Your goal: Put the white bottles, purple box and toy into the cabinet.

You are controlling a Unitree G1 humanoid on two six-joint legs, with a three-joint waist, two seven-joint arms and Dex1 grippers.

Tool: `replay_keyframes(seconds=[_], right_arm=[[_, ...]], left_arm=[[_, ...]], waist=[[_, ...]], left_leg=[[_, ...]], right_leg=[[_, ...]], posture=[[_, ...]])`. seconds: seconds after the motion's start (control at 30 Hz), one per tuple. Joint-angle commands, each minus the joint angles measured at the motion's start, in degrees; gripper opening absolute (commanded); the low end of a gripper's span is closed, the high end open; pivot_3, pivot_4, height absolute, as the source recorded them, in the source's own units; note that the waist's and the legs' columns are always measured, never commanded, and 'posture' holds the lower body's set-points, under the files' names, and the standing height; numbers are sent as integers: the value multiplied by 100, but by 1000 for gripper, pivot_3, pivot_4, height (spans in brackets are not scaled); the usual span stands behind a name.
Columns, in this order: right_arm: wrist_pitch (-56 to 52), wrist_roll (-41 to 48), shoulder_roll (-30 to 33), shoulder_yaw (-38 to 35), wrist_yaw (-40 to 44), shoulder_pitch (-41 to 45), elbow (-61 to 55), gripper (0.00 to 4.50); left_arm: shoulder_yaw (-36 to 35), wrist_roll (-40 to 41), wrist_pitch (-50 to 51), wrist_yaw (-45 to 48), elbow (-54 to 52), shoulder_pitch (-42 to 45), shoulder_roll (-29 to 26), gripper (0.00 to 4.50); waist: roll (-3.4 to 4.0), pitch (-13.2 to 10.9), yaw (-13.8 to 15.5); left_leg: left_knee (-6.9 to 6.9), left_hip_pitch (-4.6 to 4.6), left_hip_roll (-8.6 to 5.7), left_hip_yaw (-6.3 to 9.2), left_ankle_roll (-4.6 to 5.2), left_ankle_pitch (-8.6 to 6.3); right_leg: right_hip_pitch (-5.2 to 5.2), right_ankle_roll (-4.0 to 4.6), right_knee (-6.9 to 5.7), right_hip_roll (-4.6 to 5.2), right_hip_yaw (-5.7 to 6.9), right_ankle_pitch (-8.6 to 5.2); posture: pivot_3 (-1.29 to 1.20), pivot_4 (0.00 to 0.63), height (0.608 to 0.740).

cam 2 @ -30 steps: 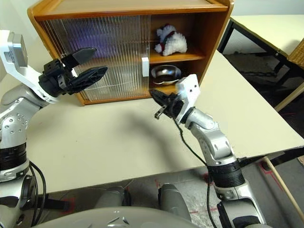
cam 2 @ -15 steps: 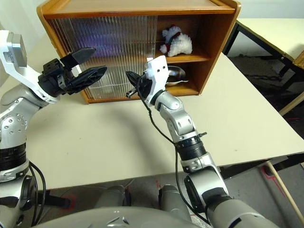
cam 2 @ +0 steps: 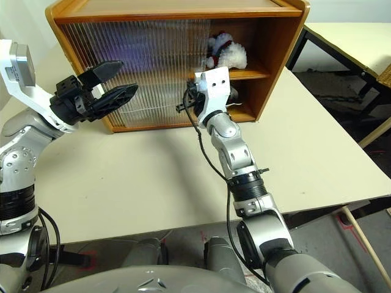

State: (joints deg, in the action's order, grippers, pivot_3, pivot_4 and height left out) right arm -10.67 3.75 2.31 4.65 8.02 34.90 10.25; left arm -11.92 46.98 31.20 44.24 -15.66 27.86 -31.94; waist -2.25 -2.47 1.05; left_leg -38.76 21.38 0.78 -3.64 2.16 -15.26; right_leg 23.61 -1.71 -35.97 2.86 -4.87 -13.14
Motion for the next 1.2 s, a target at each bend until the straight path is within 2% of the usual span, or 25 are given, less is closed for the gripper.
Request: replay_keyframes(seconds=[0.03, 0.33, 0.9, 1.2], right_arm=[[-228, -193, 83, -333, -513, -115, -105, 43], [-265, -339, 117, -755, -1263, -126, 11, 43], [550, -792, 664, -1289, -2520, 485, 1286, 43], [831, -822, 817, -1342, -2654, 559, 1532, 43]], left_arm=[[83, -67, -37, 15, -45, 39, 26, 4500], [102, -68, -43, 43, -2, 52, 39, 4500], [103, -75, -51, 102, 33, 66, 26, 4500], [119, -83, -66, 122, 42, 76, 39, 4500]], waist=[[0, 0, 0], [0, 0, -6], [0, 0, -38], [2, -1, -18]], left_leg=[[0, 0, 0, 0, 0, 0], [-3, 1, -1, -1, 15, 9], [-3, 0, -1, -5, 19, 11], [-5, 5, -5, -4, 22, 13]], right_leg=[[0, 0, 0, 0, 0, 0], [-3, -1, 4, 0, -3, -1], [-4, -4, 8, -2, -10, -5], [-4, -8, 11, 0, -12, -9]], posture=[[155, 0, 740], [147, 0, 740], [147, 0, 740], [141, 0, 740]])
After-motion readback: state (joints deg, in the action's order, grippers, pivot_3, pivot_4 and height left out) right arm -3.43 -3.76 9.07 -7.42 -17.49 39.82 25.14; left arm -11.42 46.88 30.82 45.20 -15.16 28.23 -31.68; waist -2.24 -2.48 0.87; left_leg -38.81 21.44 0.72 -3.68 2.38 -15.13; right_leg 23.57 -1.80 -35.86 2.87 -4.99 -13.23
